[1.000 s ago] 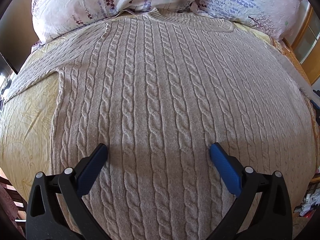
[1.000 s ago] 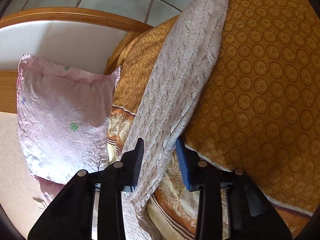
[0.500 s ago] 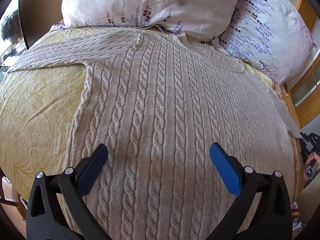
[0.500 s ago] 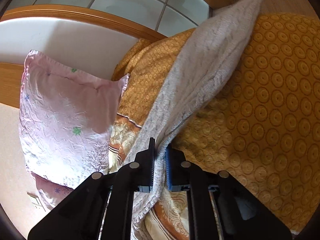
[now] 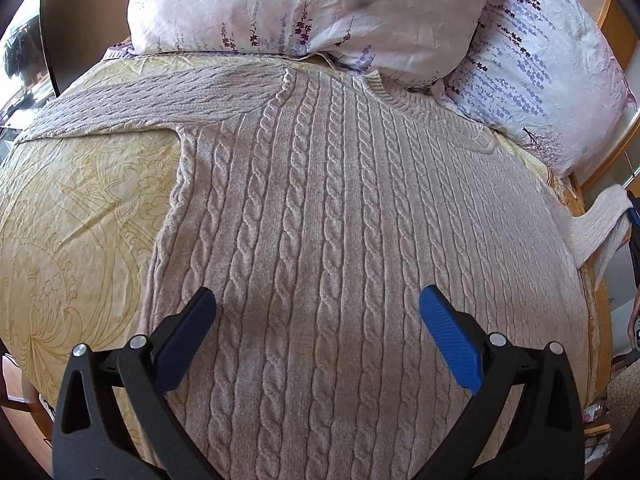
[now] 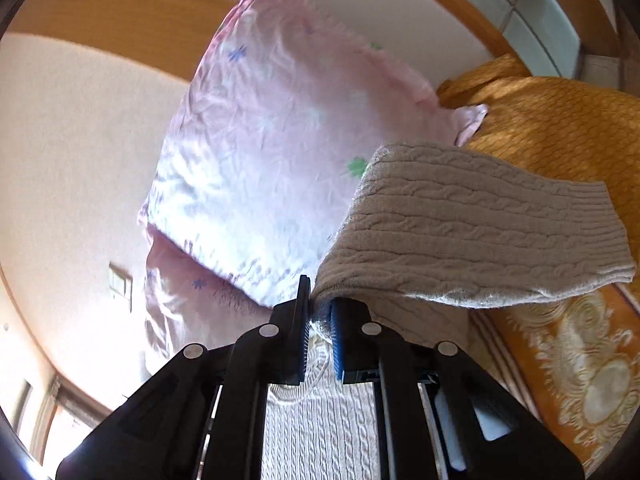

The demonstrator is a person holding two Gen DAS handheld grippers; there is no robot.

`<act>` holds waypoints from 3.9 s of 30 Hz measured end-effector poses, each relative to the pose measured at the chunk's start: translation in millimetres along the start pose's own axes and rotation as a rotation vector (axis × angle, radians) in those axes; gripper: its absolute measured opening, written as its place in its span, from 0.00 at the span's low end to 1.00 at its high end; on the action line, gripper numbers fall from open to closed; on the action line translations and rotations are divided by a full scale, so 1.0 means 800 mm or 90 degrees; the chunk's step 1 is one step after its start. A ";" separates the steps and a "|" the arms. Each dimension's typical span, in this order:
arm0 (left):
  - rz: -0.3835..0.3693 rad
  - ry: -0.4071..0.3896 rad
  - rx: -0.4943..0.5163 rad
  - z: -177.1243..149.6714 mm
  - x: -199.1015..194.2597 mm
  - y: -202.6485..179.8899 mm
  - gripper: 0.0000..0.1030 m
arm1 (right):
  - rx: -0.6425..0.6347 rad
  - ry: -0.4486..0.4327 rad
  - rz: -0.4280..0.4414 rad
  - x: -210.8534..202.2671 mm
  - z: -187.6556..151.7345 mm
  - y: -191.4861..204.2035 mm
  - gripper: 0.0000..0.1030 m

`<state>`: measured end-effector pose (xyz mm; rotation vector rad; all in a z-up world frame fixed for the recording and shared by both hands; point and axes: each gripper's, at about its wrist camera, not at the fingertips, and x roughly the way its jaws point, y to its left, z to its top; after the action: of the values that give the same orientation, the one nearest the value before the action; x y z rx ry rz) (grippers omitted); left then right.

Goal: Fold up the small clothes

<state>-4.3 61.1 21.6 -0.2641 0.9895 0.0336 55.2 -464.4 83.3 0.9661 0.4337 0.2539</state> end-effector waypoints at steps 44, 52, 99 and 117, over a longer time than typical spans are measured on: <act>0.025 -0.026 -0.072 0.007 -0.019 0.077 0.98 | 0.242 0.068 -0.033 0.082 -0.070 -0.054 0.11; 0.016 -0.054 -0.059 0.011 -0.024 0.076 0.98 | 0.196 0.234 0.056 0.187 -0.150 0.031 0.11; 0.021 -0.107 -0.283 0.084 -0.036 0.282 0.98 | -0.628 0.398 -0.163 0.266 -0.397 0.228 0.08; -0.055 -0.089 -0.294 0.099 -0.019 0.284 0.98 | -0.473 0.471 -0.135 0.305 -0.411 0.225 0.22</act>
<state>19.0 301.3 28.4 -0.7172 0.8213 0.2008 115.6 -26.7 12.4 0.0617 1.0220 0.5337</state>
